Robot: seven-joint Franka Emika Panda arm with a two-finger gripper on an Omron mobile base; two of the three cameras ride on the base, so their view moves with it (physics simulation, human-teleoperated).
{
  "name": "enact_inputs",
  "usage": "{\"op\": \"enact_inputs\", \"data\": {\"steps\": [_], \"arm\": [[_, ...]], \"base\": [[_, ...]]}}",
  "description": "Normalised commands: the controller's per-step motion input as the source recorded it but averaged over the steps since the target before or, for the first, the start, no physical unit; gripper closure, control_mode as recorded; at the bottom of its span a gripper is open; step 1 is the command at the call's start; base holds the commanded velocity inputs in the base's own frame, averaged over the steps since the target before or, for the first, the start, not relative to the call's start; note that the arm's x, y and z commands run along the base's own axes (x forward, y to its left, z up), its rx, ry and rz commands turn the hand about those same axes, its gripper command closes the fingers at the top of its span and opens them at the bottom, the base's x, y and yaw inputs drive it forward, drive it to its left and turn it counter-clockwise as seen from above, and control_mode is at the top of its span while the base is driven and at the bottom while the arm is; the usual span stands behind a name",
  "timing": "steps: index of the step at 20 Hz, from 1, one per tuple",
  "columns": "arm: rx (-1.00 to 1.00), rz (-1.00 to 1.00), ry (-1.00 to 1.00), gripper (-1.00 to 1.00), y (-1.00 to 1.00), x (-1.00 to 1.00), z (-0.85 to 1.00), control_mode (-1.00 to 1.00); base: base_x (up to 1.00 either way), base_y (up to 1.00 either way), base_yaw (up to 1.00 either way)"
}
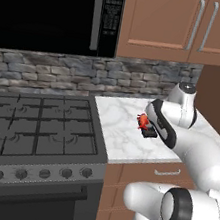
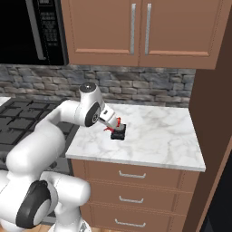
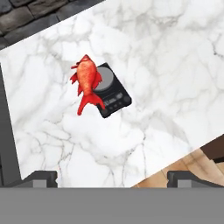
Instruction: Take the fish from the fridge and place it on the digital scale on the counter by the fridge. Wait a few seconds for a reading, then move it to the plate on the dining counter.
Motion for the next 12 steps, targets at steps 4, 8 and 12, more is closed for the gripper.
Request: {"op": "enact_inputs", "data": {"steps": [4,8,12], "arm": [[0.0,0.01,0.0,-1.0,0.0,0.0,0.0,-1.0],[0.0,0.0,0.0,-1.0,0.03,0.0,0.0,-1.0],[-0.01,0.0,0.0,-1.0,0.11,0.0,0.0,-1.0]], "base": [[0.0,0.0,0.0],[0.0,0.0,0.0],[0.0,0.0,0.0]]}}
